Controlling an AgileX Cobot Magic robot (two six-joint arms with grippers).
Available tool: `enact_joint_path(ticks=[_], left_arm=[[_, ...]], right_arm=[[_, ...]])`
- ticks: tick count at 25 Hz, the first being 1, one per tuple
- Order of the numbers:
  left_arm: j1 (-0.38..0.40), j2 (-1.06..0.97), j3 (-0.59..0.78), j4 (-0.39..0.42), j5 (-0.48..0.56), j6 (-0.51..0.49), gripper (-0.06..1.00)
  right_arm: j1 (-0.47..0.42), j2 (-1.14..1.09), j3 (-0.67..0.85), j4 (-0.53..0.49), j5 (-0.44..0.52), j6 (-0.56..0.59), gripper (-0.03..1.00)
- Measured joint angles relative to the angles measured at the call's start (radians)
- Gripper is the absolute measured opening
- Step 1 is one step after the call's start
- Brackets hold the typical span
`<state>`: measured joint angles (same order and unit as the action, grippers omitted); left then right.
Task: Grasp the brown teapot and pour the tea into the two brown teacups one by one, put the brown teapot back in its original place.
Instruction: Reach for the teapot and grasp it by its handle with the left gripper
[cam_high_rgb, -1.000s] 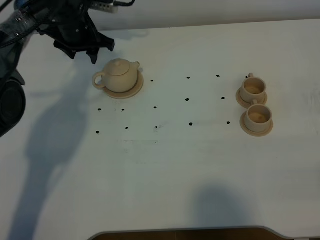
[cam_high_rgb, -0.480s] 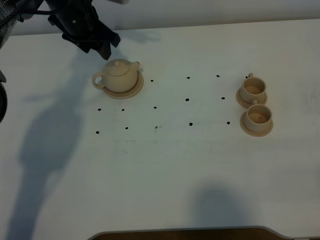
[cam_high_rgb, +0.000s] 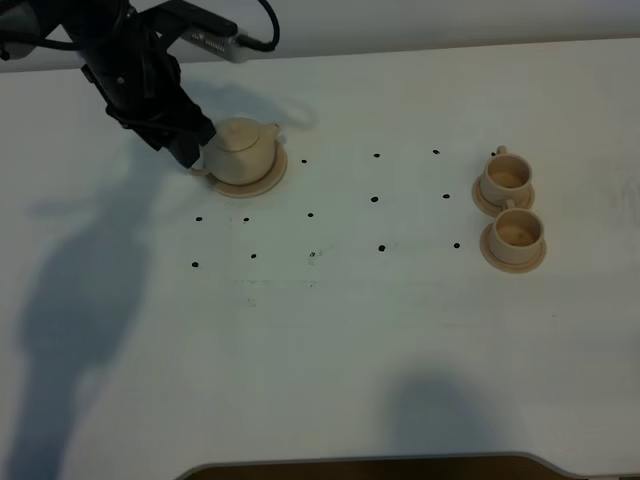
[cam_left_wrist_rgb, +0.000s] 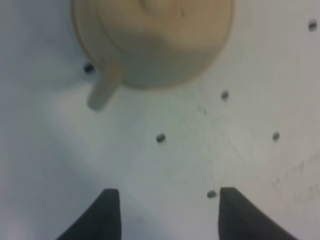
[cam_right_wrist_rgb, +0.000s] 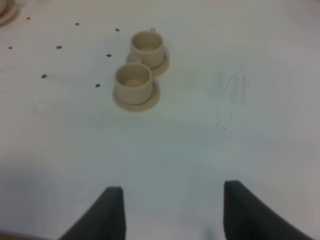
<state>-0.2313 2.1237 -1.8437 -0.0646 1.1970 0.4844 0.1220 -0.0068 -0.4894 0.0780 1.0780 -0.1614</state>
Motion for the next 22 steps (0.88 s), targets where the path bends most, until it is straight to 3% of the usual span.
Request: enact_joint_path(ticks=[6, 11, 16, 22], left_arm=[[0.000, -0.006, 0.049, 0.086, 0.000, 0.050, 0.42], [0.000, -0.006, 0.049, 0.168, 0.000, 0.181, 0.41], [0.000, -0.006, 0.049, 0.181, 0.000, 0.300, 0.41], [0.000, -0.006, 0.049, 0.178, 0.000, 0.324, 0.41]], right_arm=[[0.000, 0.000, 0.000, 0.000, 0.000, 0.000, 0.44], [0.000, 0.000, 0.000, 0.000, 0.000, 0.000, 0.44], [0.000, 0.000, 0.000, 0.000, 0.000, 0.000, 0.44], [0.000, 0.000, 0.000, 0.000, 0.000, 0.000, 0.44]])
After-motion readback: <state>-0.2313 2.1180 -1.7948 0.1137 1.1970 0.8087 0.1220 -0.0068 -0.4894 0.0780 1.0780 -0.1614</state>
